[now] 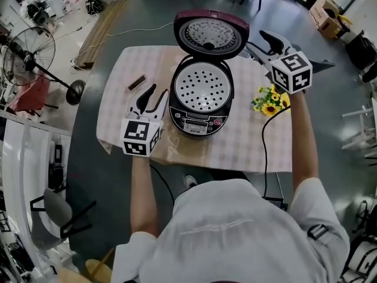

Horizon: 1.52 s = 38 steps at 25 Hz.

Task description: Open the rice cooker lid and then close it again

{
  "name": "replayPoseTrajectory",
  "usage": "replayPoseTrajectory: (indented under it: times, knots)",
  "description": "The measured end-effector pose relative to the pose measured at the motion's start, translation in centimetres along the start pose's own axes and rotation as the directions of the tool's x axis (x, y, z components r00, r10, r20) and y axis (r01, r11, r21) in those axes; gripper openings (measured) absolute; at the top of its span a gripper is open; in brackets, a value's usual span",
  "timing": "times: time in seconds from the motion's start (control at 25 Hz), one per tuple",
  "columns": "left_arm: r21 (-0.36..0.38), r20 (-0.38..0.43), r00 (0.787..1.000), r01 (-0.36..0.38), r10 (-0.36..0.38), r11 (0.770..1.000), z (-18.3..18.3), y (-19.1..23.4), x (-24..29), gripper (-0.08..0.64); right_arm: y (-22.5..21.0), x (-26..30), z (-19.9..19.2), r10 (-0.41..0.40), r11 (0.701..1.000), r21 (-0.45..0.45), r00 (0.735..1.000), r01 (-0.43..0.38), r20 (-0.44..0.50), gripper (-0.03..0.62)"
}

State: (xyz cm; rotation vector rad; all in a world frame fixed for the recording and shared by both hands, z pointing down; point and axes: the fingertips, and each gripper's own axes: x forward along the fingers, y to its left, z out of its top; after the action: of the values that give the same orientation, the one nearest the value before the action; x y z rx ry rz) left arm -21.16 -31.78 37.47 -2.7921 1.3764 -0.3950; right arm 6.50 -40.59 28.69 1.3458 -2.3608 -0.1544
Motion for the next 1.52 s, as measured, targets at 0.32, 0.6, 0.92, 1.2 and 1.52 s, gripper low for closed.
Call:
replayPoseTrajectory:
  times: [0.32, 0.6, 0.92, 1.2, 1.52]
  knots:
    - [-0.024, -0.047, 0.999, -0.013, 0.011, 1.0, -0.9, 0.2, 3.5, 0.158, -2.5, 5.4, -1.3, 0.071, 0.995, -0.067, 0.996, -0.075, -0.051, 0.279]
    - [-0.054, -0.091, 0.996, -0.017, 0.012, 0.998, -2.5, -0.4, 4.4, 0.158, -2.7, 7.6, -1.8, 0.162, 0.982, -0.093, 0.985, -0.167, -0.056, 0.296]
    - [-0.066, -0.121, 0.992, -0.047, 0.038, 0.997, -3.6, -0.3, 3.6, 0.158, -2.0, 9.4, -1.4, 0.21, 0.968, -0.135, 0.977, -0.213, -0.039, 0.27]
    - [-0.071, -0.112, 0.992, -0.058, 0.05, 0.996, -3.4, -0.5, 2.3, 0.155, -1.5, 9.4, -1.2, 0.198, 0.968, -0.15, 0.979, -0.202, -0.041, 0.201]
    - [-0.069, -0.116, 0.991, -0.067, 0.059, 0.995, -3.6, -0.9, 1.0, 0.155, -0.2, 8.5, -1.3, 0.211, 0.962, -0.165, 0.976, -0.217, -0.054, 0.201]
